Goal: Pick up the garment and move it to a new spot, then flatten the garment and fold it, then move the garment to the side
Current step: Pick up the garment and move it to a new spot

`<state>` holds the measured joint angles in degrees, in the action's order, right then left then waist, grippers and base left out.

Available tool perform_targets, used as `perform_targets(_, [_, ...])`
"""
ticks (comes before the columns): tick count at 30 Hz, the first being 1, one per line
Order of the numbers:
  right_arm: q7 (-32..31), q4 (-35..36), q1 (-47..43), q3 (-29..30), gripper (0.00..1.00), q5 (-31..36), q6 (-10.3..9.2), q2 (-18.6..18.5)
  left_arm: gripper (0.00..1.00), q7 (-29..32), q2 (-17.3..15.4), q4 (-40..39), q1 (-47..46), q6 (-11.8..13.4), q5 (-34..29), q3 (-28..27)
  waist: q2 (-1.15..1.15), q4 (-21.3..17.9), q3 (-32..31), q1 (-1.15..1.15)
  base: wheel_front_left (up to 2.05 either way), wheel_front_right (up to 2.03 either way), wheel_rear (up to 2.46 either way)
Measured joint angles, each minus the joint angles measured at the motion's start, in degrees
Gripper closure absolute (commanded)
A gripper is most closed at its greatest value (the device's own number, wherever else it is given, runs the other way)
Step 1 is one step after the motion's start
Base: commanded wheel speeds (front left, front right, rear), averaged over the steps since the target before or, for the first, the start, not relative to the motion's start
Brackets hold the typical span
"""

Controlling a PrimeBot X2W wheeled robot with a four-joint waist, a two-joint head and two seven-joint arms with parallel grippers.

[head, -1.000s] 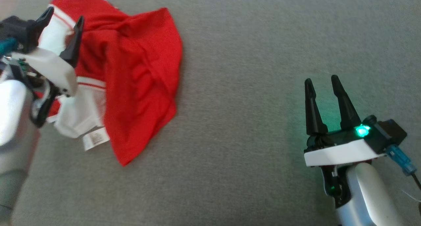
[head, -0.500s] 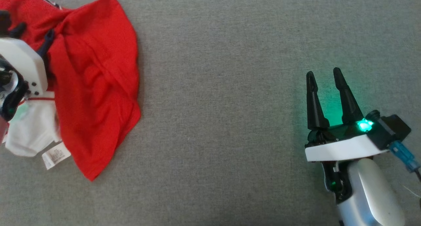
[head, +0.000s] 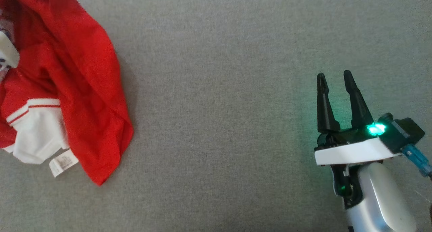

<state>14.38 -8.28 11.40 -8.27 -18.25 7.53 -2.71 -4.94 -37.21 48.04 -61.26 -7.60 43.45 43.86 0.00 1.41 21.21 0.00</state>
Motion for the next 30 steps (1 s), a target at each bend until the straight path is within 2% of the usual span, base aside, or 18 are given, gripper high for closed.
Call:
perform_targets(3, [0.01, -0.48, -0.21, 0.22, 0.0, -0.81, 0.0, 0.0, 1.0, -2.43, -0.73, -0.84, -0.61, 0.0, -0.21, 0.1, 0.0, -0.18, -2.23, 0.0, 0.0, 0.0, 0.0])
perform_targets(7, [0.01, -1.29, -1.1, 0.48, 0.0, -2.18, 0.0, 0.0, 1.0, -4.07, -2.57, -6.27, -1.14, 0.34, -1.29, 0.41, 0.0, -0.33, -6.31, -0.01, 0.0, 0.0, 0.0])
perform_targets(11, [0.01, -1.52, -2.72, 0.68, 0.0, -3.35, 0.0, 0.01, 1.0, -3.65, -4.07, -12.87, -1.14, 2.6, -1.67, 0.42, 0.0, -0.37, -9.18, -0.01, 0.0, 0.0, 0.0])
perform_targets(19, [0.01, -1.75, -3.82, 0.12, 0.0, -4.91, 0.0, 0.02, 1.0, 1.47, -5.6, -28.08, -0.71, 7.49, -2.16, 1.21, 0.0, -1.21, -12.21, -0.01, 0.0, 0.0, 0.0])
perform_targets(26, [0.01, -1.49, -3.8, -0.48, 0.0, -5.98, 0.0, 0.02, 1.0, 5.41, -5.15, -36.41, -0.36, 11.23, -2.2, 2.74, 0.0, -4.32, -12.06, 0.0, 0.0, 0.0, 0.0])
perform_targets(30, [0.01, -1.35, -3.75, -0.86, 0.0, -6.46, 0.0, 0.03, 1.0, 5.88, -2.31, -38.63, -0.52, 12.22, -2.27, 3.28, 0.0, -6.33, -11.5, 0.0, 0.0, 0.0, 0.0])
